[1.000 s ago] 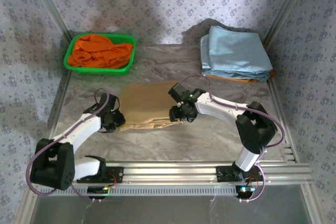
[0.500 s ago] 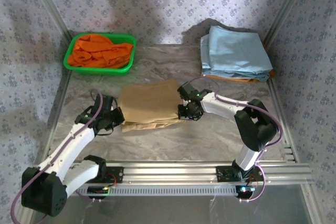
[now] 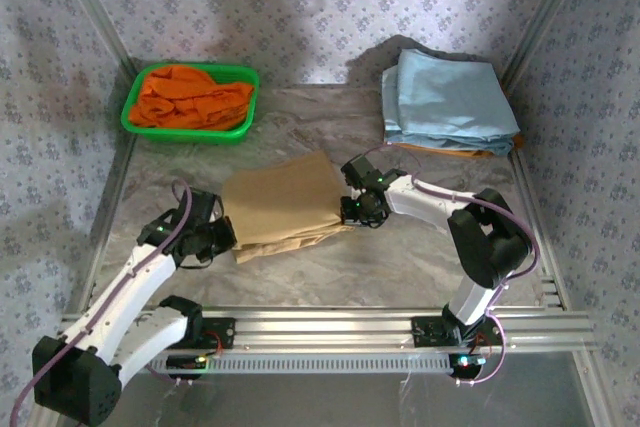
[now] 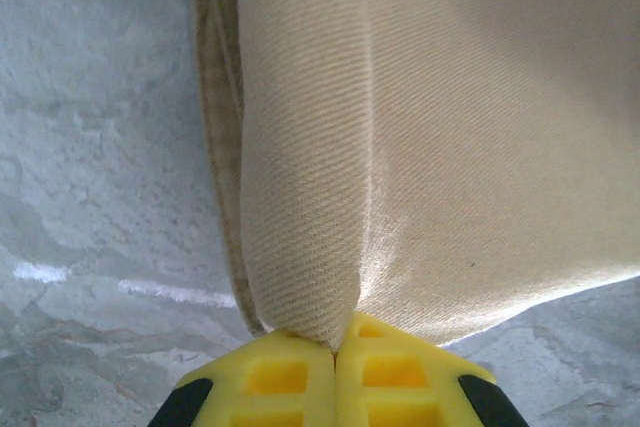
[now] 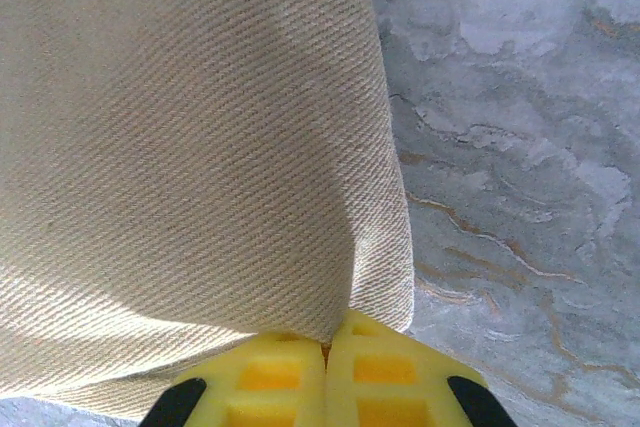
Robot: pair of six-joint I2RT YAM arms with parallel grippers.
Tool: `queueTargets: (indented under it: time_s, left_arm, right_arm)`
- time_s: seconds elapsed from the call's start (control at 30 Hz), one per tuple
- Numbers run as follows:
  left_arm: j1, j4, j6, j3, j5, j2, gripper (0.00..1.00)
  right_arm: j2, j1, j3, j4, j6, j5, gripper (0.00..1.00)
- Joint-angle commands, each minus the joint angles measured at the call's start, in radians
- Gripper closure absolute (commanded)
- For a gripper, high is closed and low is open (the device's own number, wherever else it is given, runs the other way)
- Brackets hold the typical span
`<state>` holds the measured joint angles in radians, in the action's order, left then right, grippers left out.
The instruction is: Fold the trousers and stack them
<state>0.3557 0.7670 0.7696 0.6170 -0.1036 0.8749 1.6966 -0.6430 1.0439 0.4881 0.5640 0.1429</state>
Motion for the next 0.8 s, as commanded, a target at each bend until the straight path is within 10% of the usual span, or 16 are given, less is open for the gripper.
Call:
queueTargets:
  time_s: [0.0,0.1,0.37,0.47,0.57,0.77]
  left_arm:
    - [0.007,0.039,0.061,-0.092,-0.021,-0.002,0.83]
    - [0.017,0.021,0.12,-0.159,-0.026,-0.023,0.52]
    - [0.017,0.196,0.112,0.032,0.007,-0.153,0.35]
    - [0.017,0.164,0.087,0.118,0.014,-0.1,0.41]
    - [0.023,0.019,0.101,0.138,-0.016,0.024,0.65]
    - [0.116,-0.229,0.157,0.128,0.034,0.243,1.0]
  right_arm:
    - [0.028,0.025,-0.019,0.023,0.018,-0.038,0.96]
    - [0.027,0.032,-0.016,0.031,0.017,-0.041,0.86]
    - [-0.087,0.026,0.093,0.163,-0.009,-0.081,0.65]
    - [-0.095,0.001,0.176,0.185,-0.007,-0.099,0.72]
    - [-0.015,-0.016,0.257,0.172,-0.01,-0.06,0.99]
    - [0.101,-0.073,0.255,0.118,-0.005,0.003,1.0]
